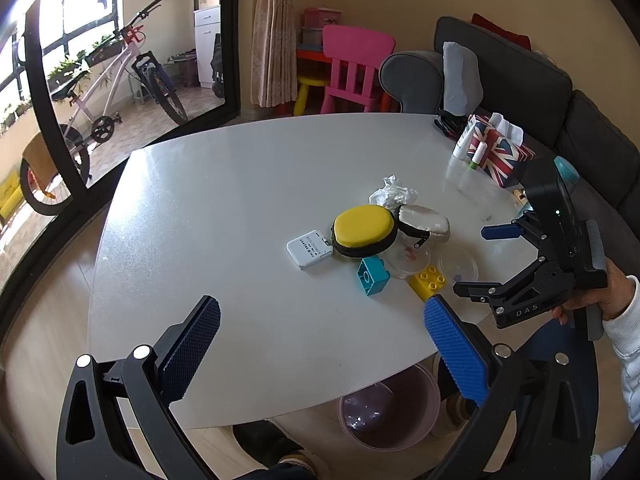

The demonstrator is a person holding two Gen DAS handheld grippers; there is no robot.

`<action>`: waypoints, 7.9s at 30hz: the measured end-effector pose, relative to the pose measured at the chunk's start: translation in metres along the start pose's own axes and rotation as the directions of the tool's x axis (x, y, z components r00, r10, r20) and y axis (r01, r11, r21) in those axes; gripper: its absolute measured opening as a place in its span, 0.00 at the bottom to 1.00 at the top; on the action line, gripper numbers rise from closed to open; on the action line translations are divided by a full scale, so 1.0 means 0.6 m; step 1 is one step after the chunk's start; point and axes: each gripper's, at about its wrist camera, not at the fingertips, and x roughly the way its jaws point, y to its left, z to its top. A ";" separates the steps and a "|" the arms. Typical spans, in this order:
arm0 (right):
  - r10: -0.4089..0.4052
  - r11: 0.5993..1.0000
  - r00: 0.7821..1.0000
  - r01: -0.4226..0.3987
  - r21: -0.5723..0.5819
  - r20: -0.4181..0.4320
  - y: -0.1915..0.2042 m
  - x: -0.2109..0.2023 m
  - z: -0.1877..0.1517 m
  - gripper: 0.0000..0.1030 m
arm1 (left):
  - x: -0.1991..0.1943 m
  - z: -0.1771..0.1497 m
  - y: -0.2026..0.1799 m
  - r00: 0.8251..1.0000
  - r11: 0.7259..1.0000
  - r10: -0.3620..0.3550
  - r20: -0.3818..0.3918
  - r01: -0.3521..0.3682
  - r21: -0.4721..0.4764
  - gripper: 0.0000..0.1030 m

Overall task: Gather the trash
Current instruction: 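Grasp the clear plastic container with the right tool, then grasp the teal Lego block with the left tool while the right tool holds the container, then carry both items over the pink bin and open both tools to drop them, then move both open tools back over the table, then grasp the yellow Lego block with the right tool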

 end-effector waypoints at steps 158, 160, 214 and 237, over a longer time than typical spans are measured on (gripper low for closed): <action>0.056 0.991 0.989 -0.073 0.116 0.139 0.021 -0.163 -0.159 0.96 | 0.029 -0.135 -0.147 0.968 0.973 -0.160 -0.193 0.187 0.135 0.94; 0.056 0.990 0.989 -0.072 0.118 0.137 0.022 -0.162 -0.160 0.96 | 0.028 -0.135 -0.145 0.969 0.975 -0.155 -0.190 0.181 0.132 0.94; 0.084 0.995 0.996 -0.083 0.058 -0.011 0.049 0.029 0.021 0.97 | 0.082 -0.042 0.036 0.994 0.999 -0.049 -0.099 0.048 -0.017 0.94; 0.068 0.997 0.998 -0.067 0.043 -0.005 0.045 0.022 0.012 0.31 | 0.102 -0.020 0.028 0.992 0.998 -0.069 -0.103 0.069 -0.005 0.94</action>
